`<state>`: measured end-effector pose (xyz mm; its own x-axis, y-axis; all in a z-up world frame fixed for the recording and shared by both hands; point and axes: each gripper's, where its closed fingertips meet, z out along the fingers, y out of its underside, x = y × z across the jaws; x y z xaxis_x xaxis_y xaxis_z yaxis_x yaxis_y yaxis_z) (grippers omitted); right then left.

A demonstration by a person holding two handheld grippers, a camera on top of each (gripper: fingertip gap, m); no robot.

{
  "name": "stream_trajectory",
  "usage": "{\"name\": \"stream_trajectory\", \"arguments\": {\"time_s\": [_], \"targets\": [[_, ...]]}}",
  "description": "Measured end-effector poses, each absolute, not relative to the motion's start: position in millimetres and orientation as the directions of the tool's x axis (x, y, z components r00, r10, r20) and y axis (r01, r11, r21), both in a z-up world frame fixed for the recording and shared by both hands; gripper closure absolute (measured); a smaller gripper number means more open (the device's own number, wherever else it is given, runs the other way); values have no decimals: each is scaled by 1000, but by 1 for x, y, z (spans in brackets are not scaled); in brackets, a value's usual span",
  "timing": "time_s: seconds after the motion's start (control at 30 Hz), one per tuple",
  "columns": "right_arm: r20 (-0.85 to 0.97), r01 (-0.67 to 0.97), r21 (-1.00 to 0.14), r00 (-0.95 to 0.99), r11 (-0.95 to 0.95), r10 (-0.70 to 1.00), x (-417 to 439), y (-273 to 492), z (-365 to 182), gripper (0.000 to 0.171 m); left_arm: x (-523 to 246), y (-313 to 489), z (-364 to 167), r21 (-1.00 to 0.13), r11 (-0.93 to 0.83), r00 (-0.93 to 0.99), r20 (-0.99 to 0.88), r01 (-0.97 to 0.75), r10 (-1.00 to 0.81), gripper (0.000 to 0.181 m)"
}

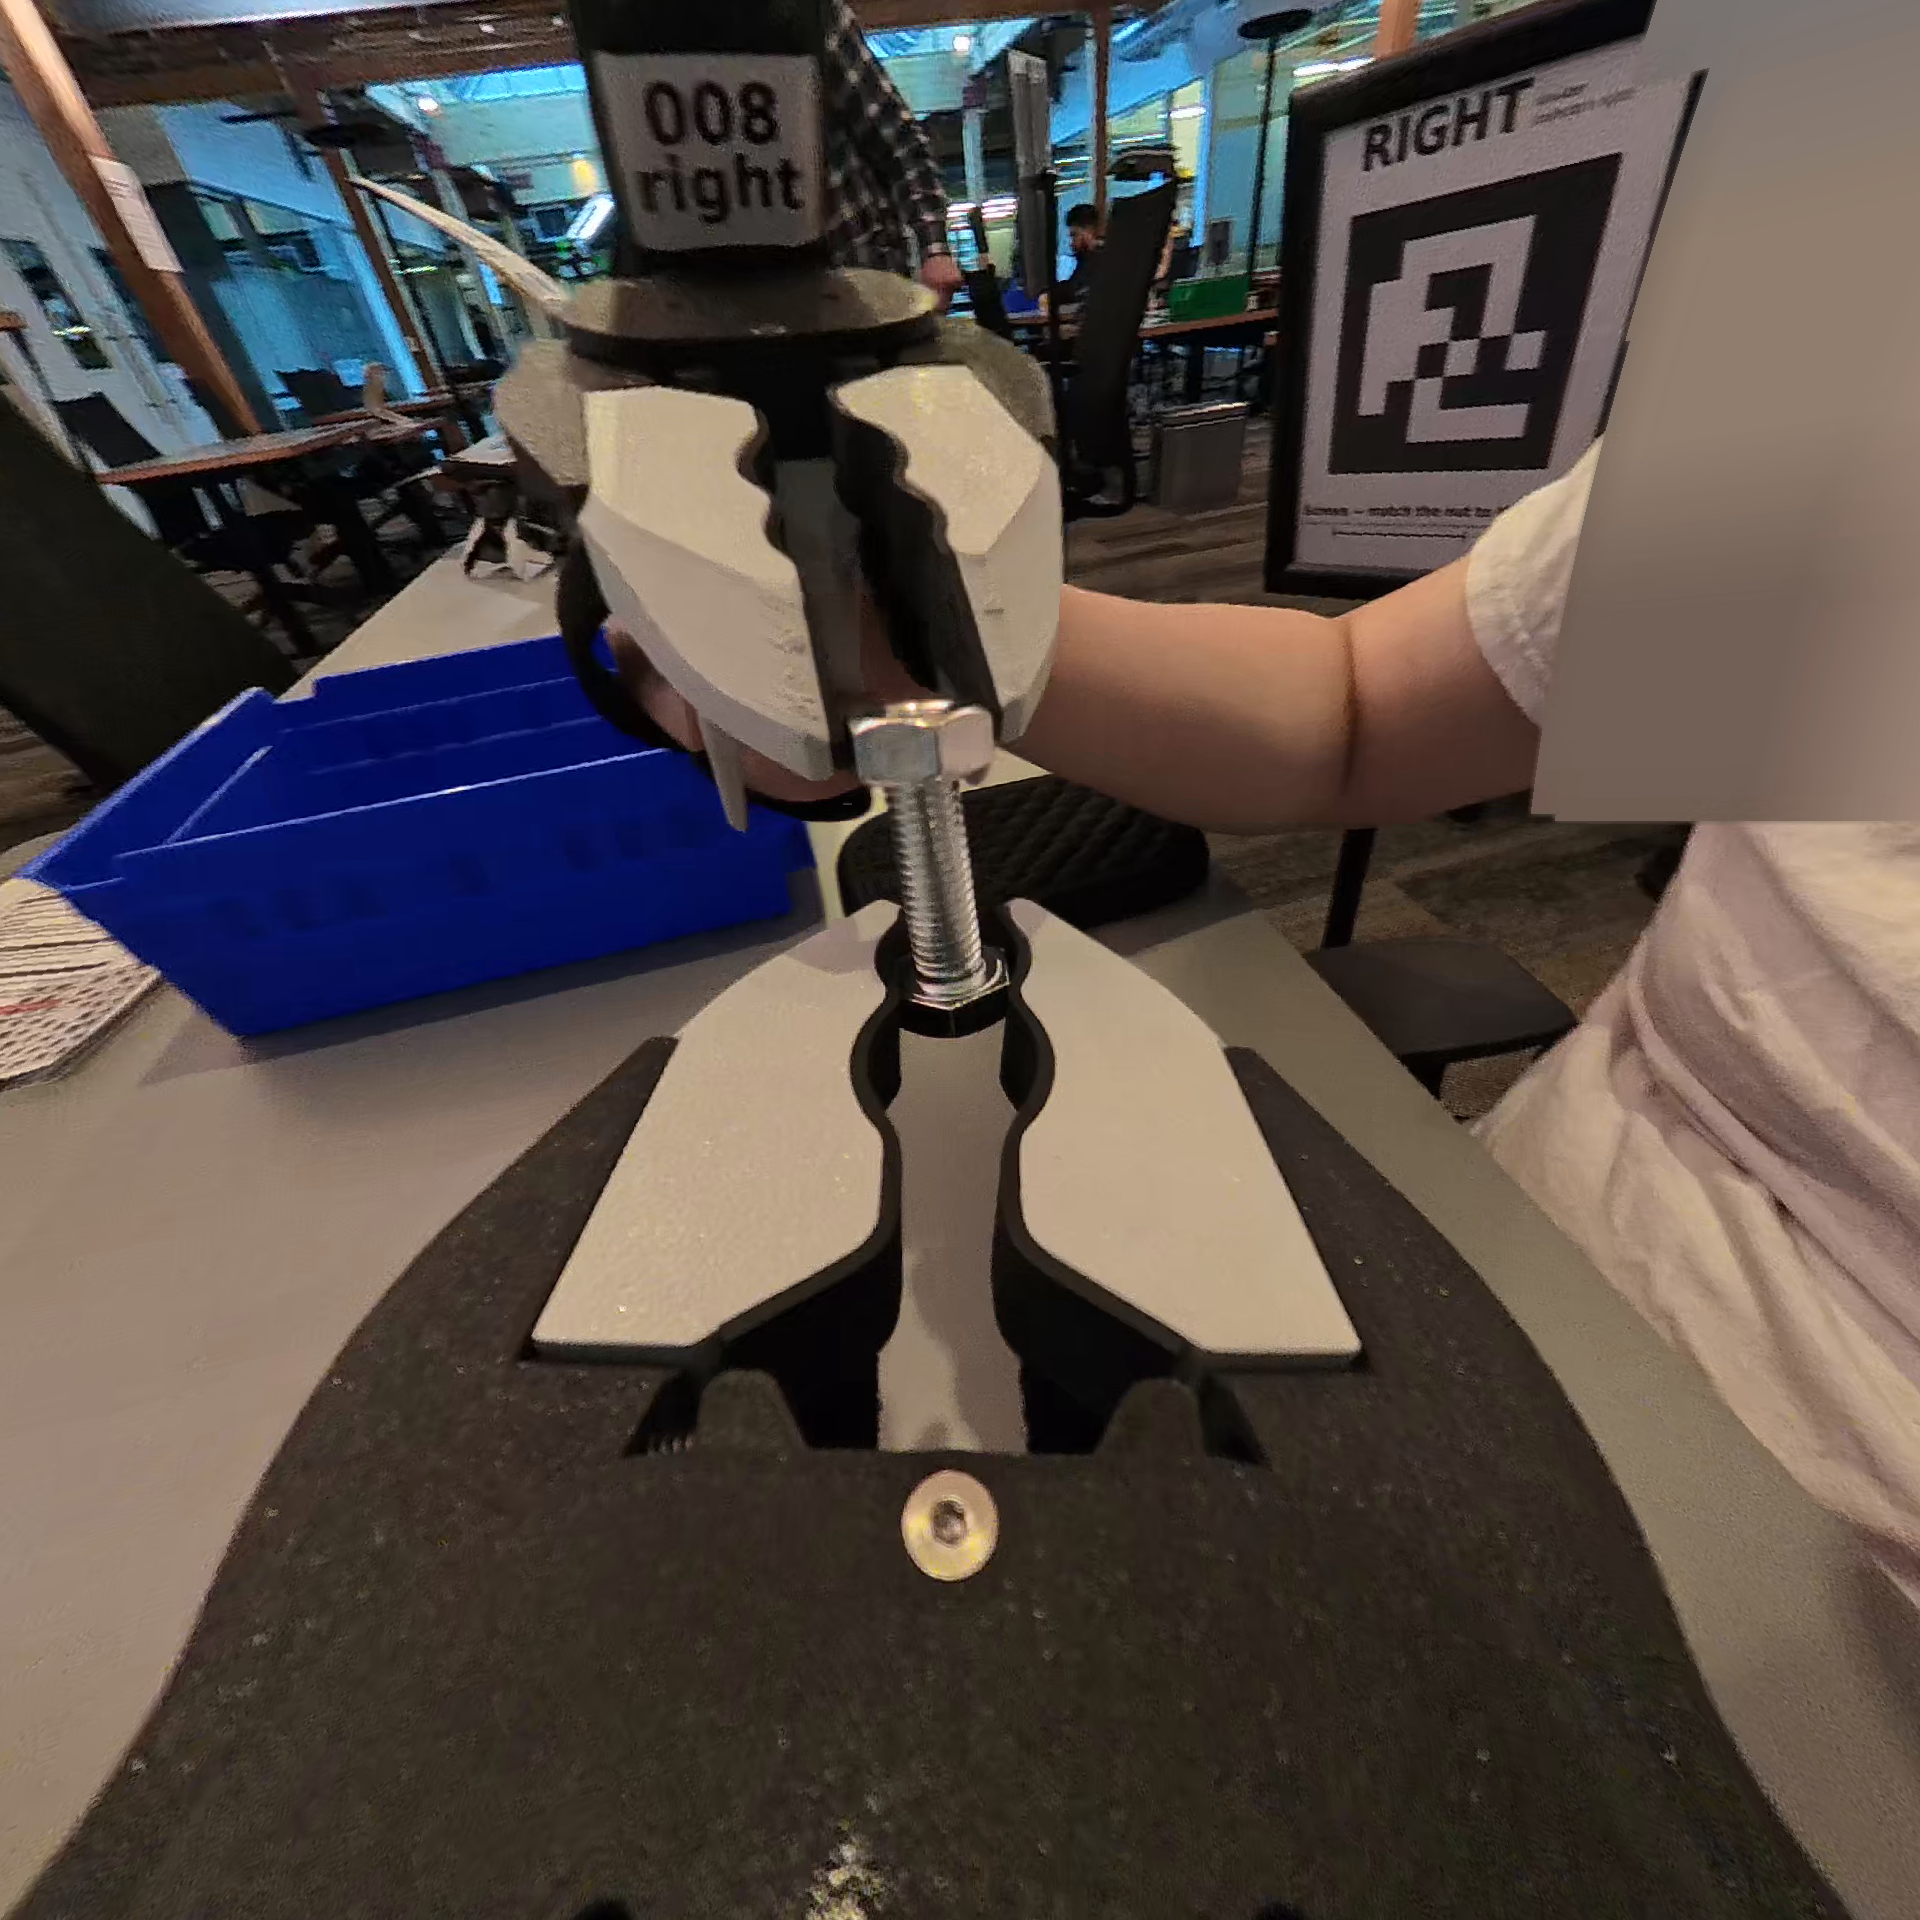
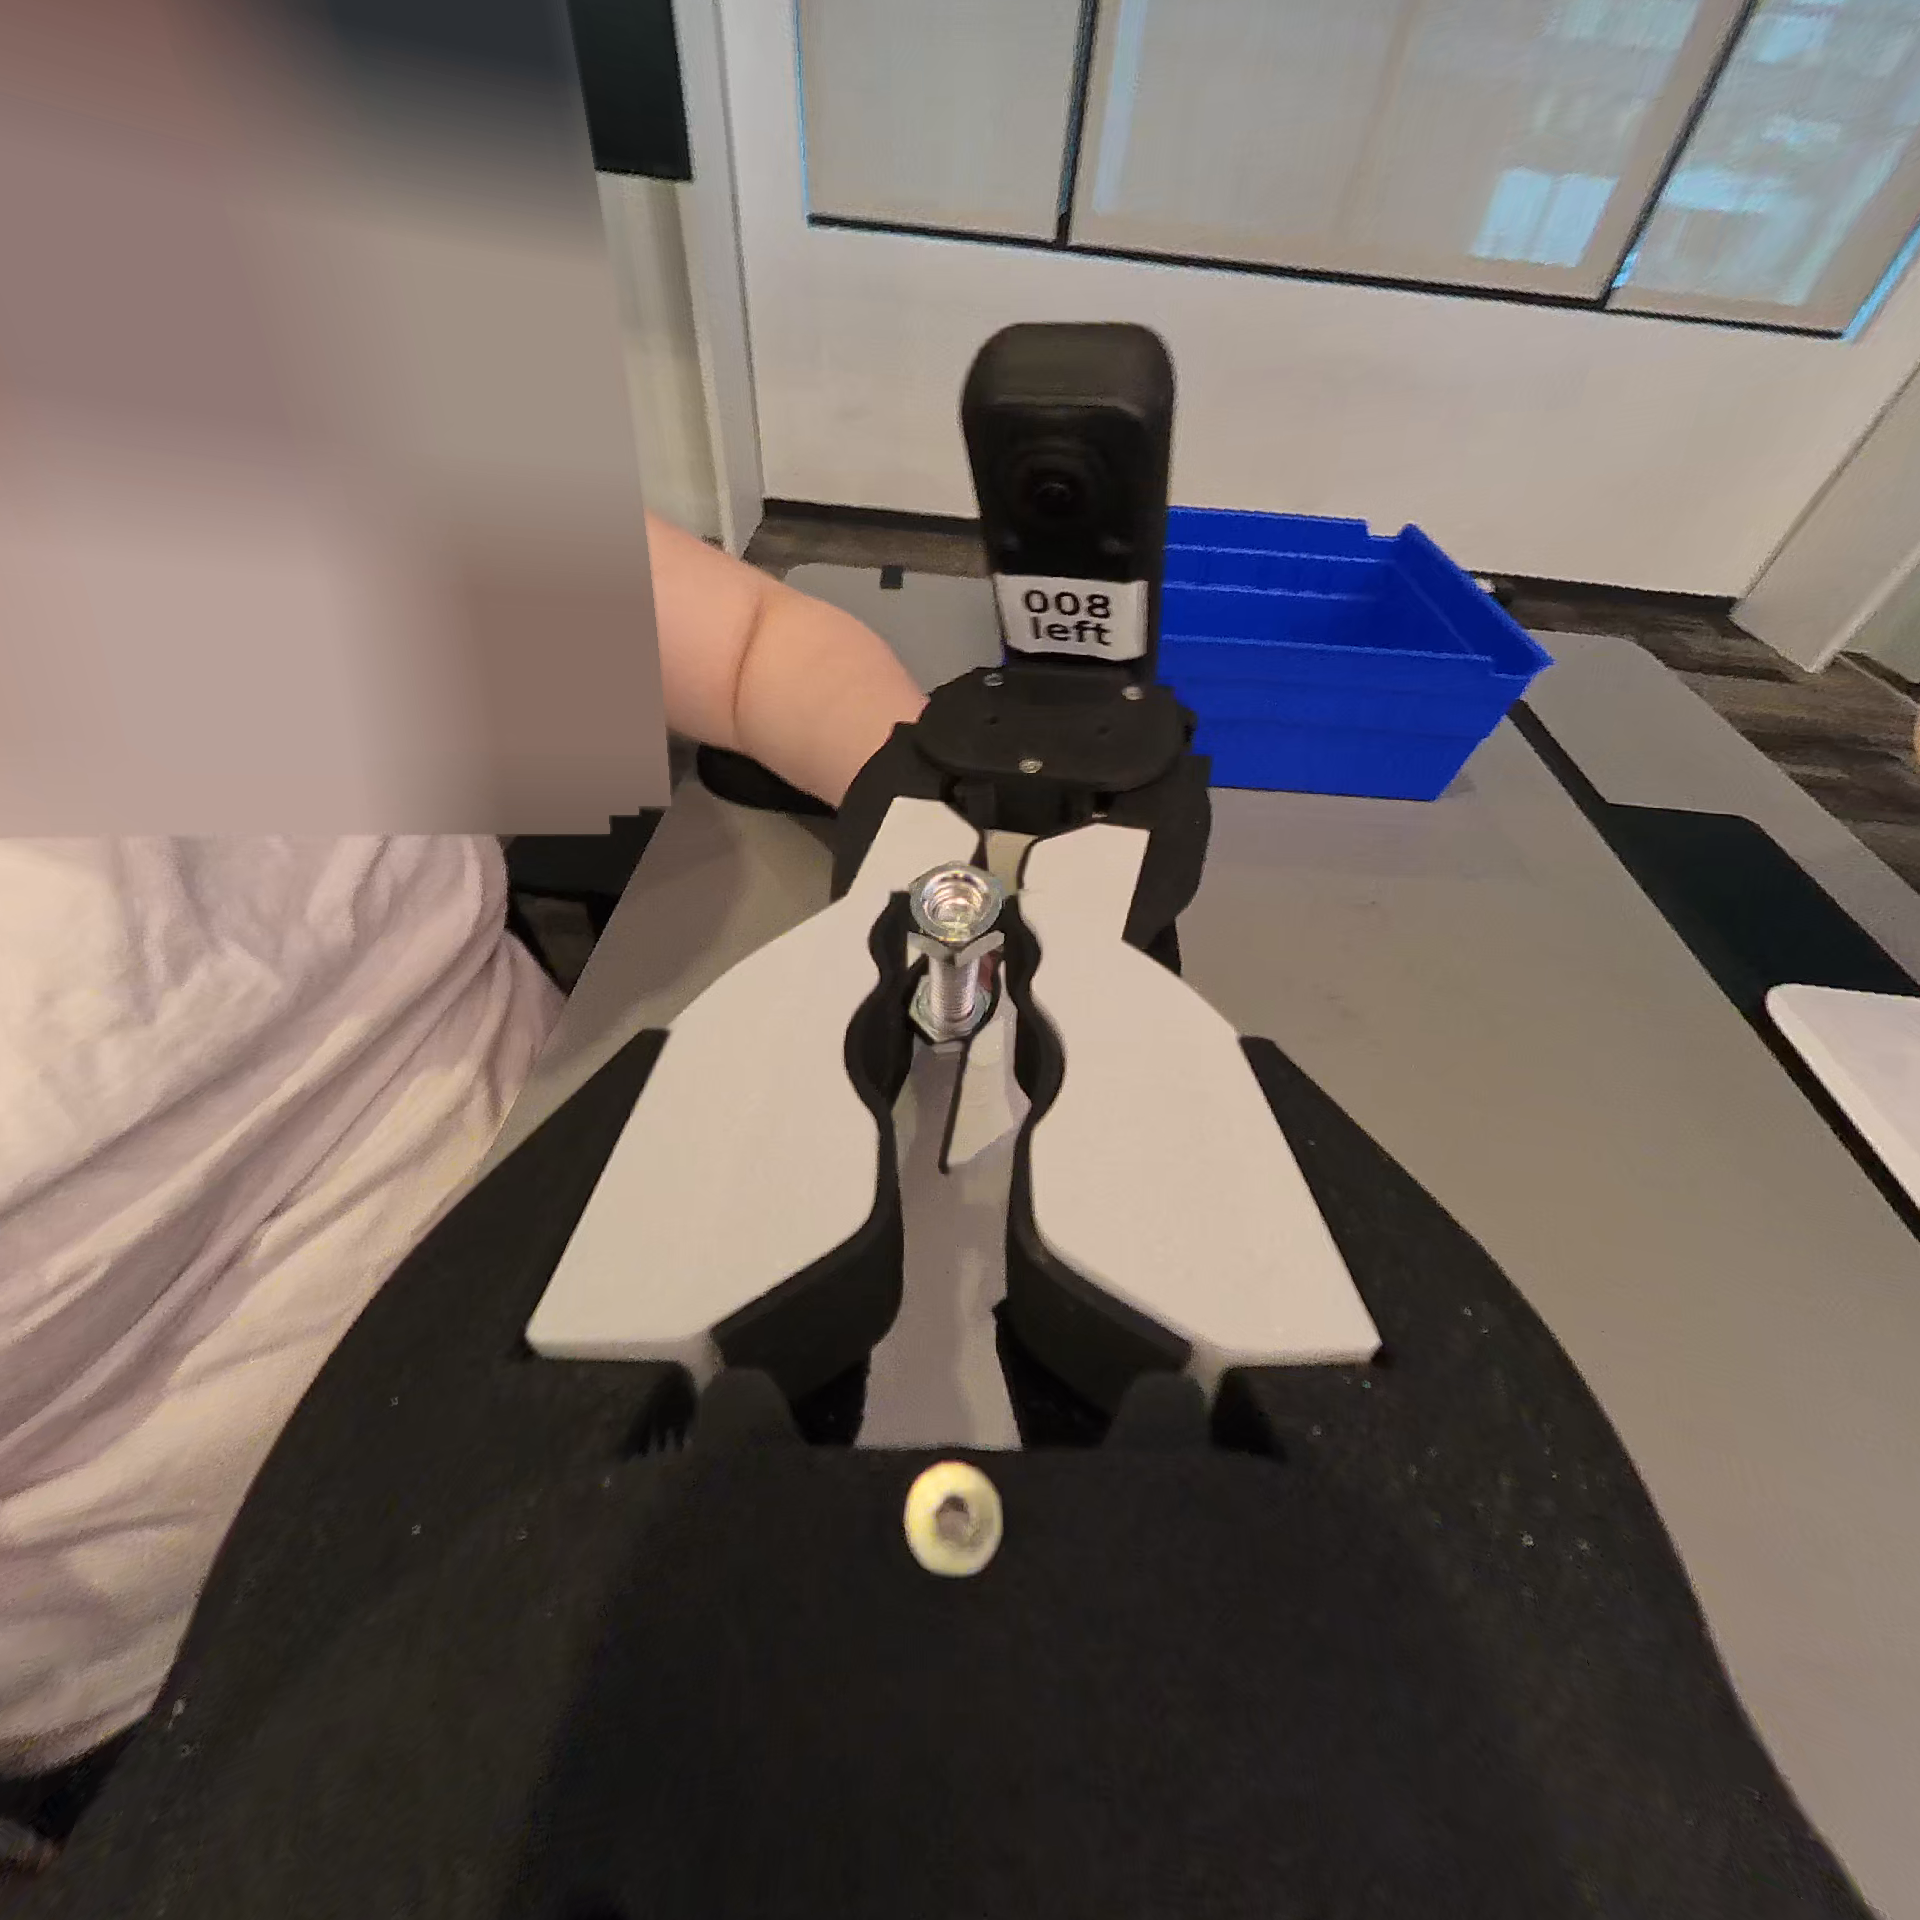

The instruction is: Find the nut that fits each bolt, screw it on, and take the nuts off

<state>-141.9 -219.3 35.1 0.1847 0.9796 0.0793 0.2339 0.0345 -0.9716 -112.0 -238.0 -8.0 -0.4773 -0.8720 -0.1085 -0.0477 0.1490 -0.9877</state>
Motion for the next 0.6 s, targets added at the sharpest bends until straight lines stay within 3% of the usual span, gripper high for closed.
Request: {"name": "stream_trajectory", "arguments": {"time_s": [0.2,0.6], "targets": [[86,275,-960,108,53,990,-144,-228,34,154,-114,-247,-9,-987,152,-517,-104,-50,-850,168],[-211,85,-953,499,-290,840,-125,-182,21,154,-97,-190,-26,-955,212,-193,-173,-208,-966,168]]}}
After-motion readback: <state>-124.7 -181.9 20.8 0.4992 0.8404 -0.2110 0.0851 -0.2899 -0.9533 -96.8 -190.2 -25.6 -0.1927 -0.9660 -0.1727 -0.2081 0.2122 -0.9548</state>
